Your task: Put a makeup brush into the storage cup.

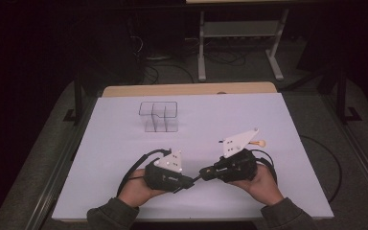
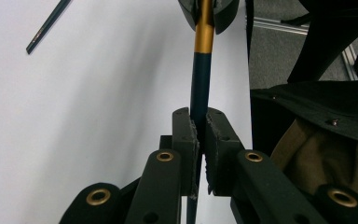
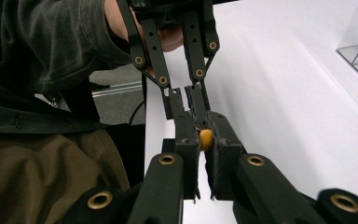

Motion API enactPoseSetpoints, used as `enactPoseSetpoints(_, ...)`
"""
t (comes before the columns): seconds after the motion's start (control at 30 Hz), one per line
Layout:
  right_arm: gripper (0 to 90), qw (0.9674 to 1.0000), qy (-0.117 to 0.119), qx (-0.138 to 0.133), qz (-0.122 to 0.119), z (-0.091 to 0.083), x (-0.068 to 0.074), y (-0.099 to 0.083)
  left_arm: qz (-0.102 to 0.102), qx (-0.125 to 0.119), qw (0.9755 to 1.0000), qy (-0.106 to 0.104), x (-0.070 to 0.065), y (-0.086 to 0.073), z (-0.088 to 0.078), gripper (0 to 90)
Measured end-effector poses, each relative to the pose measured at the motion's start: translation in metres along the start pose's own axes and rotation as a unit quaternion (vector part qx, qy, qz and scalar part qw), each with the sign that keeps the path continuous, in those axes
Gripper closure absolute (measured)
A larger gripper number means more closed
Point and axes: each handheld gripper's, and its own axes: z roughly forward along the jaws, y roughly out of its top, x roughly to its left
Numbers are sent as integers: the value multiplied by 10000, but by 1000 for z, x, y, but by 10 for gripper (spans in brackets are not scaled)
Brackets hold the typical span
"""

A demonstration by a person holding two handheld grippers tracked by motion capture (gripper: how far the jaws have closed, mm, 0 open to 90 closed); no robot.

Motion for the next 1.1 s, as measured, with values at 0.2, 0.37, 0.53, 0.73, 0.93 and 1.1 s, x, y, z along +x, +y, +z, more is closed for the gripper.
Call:
enactPoseSetpoints(0.2, 818, 9999, 50, -90, 21, 0, -1, -2, -35, -67, 10000, -51, 1, -1, 0, 839)
enactPoseSetpoints(0.37, 758, 9996, 63, -231, 160, 0, -5, -6, -92, -202, 9998, -23, 4, -4, -1, 839)
enactPoseSetpoints(0.53, 755, 9991, 74, -367, 196, 3, -7, -9, -119, -273, 9996, 7, 5, -3, -1, 839)
enactPoseSetpoints(0.73, 827, 9988, 148, -396, 252, 9, -8, -11, -126, -203, 9997, -8, 5, -3, 2, 828)
enactPoseSetpoints(0.93, 829, 9999, 104, -23, 125, 12, -5, 0, -178, -215, 9996, -2, 5, -3, 1, 728)
enactPoseSetpoints(1.1, 829, 9995, 70, 294, -79, 13, -4, 16, -260, -274, 9993, -6, 4, -3, -3, 754)
